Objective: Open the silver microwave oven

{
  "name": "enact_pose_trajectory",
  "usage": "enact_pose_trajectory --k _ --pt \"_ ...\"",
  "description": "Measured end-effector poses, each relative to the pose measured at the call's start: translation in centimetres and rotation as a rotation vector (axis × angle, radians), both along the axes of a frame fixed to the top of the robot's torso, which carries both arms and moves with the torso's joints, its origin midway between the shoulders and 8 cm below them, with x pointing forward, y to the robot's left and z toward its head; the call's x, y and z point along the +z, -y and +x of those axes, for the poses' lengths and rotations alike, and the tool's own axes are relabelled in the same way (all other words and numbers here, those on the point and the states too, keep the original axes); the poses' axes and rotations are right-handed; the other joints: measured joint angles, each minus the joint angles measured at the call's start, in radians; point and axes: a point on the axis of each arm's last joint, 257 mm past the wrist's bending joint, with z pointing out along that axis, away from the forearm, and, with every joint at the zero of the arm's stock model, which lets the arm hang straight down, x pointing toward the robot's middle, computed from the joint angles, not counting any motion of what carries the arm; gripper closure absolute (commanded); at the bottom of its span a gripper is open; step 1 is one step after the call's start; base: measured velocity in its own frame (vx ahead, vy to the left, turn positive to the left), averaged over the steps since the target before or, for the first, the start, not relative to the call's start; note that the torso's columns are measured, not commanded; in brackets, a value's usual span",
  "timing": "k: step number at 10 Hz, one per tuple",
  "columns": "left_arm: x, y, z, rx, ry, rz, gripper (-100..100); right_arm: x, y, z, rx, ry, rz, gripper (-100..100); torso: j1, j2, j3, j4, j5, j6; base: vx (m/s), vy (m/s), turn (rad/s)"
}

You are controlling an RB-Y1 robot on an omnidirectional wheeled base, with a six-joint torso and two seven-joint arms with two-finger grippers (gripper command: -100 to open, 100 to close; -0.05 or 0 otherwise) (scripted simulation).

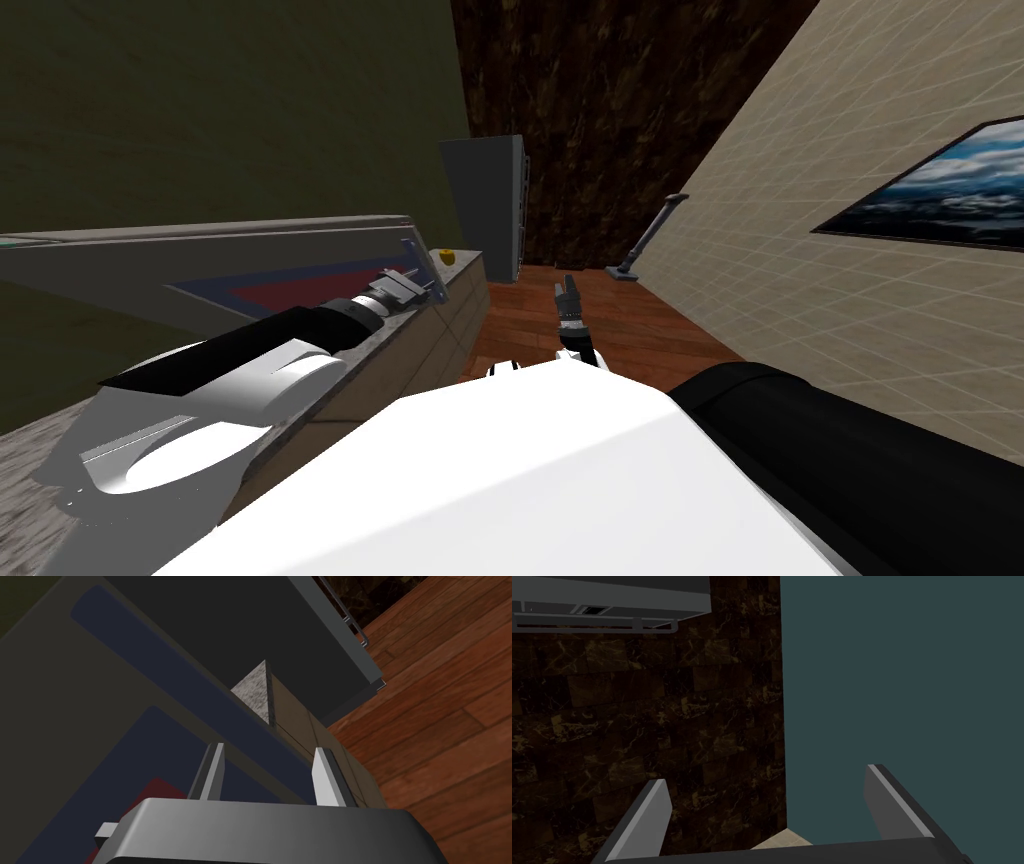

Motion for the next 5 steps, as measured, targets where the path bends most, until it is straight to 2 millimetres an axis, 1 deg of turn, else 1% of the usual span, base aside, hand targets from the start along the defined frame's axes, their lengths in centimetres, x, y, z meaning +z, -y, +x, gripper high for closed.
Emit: enact_pose_trajectory --k 1,2,3,4,5 --pt "-0.4 -0.9 0.6 0.013 -0.006 0.001 100 0.0 0.0 0.0 0.0 0.0 0.0 0 0.002 0.001 0.0 -0.002 0.001 0.002 -0.209 0.076 -0.362" --pt "-0.4 -1.9 1.2 0.029 -0.008 -0.001 100 0.0 0.0 0.0 0.0 0.0 0.0 0 0.005 0.006 0.002 0.0 0.002 0.003 -0.174 0.06 -0.25" --pt "-0.4 -2.4 1.5 0.038 -0.01 -0.006 100 0.0 0.0 0.0 0.0 0.0 0.0 0 0.004 0.004 0.002 0.0 0.002 0.001 -0.162 0.024 -0.294" --pt "-0.3 -3.2 2.1 0.053 -0.011 -0.003 100 0.0 0.0 0.0 0.0 0.0 0.0 0 0.002 0.003 0.002 -0.001 0.001 0.002 -0.121 0.01 -0.129" --pt "-0.5 -3.7 2.4 0.061 -0.013 -0.007 -100 0.0 0.0 0.0 0.0 0.0 0.0 0 0.002 0.001 0.0 -0.001 0.001 0.0 -0.026 0.003 0.003"
